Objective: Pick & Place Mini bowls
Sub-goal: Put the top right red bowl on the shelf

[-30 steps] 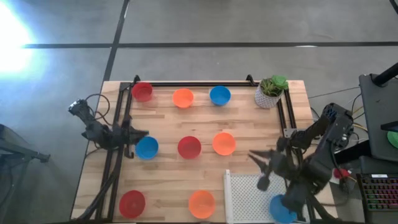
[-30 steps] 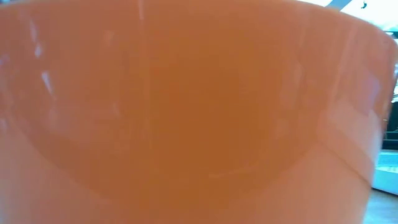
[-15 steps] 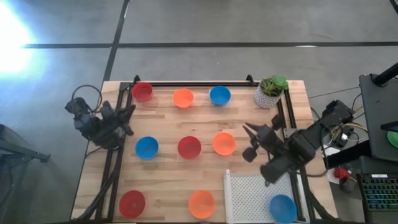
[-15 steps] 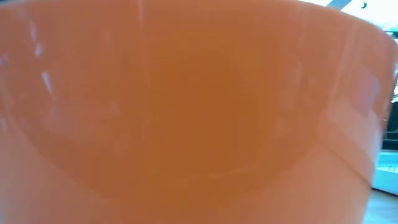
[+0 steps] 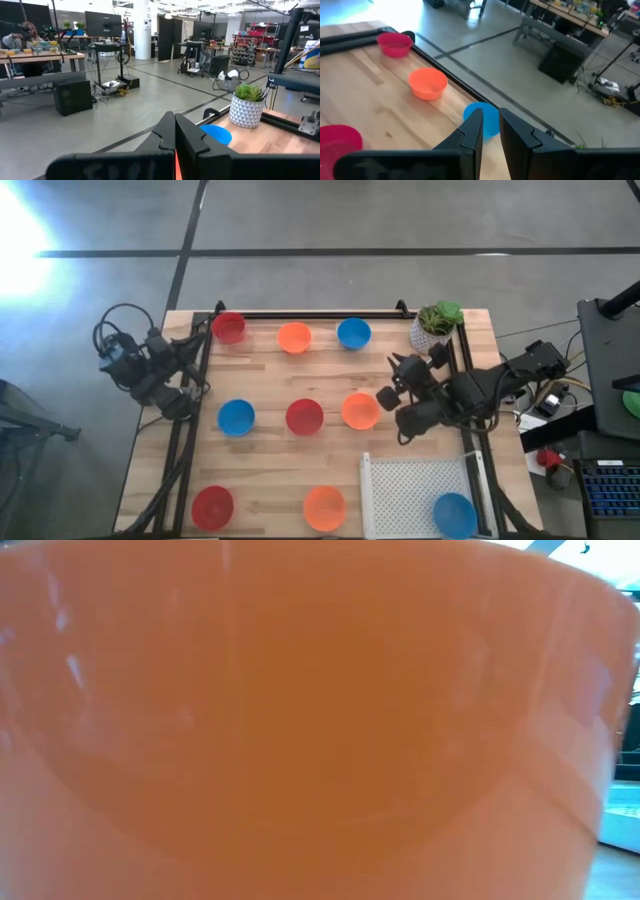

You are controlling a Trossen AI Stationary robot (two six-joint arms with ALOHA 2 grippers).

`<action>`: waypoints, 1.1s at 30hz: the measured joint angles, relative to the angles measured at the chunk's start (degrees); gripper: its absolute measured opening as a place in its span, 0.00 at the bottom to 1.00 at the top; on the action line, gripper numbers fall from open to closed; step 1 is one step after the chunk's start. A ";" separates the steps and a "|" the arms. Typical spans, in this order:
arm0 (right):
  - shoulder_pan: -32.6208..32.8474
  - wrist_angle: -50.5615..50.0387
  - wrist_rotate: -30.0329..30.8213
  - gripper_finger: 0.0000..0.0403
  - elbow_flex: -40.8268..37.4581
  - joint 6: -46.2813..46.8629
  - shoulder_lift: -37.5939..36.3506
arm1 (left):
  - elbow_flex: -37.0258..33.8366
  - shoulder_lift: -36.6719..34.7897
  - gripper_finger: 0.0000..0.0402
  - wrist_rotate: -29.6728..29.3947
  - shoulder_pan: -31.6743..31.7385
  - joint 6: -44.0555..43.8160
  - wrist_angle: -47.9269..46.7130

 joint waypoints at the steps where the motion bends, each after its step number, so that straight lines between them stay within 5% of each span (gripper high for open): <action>1: -0.51 0.00 -0.49 0.15 0.00 -0.12 0.00 | 0.20 0.00 0.00 0.02 0.00 0.10 0.02; 11: -5.62 8.53 -9.57 0.15 0.00 -13.87 -1.01 | 0.03 0.43 0.00 0.54 0.02 -0.22 -0.07; 19: -9.26 19.42 -19.51 0.15 0.00 -26.96 -2.36 | -2.29 2.26 0.00 8.15 0.02 -3.23 -0.59; 33: -13.97 24.75 -29.96 0.15 0.00 -36.79 -2.99 | -6.50 11.03 0.00 17.57 1.47 -17.47 -1.52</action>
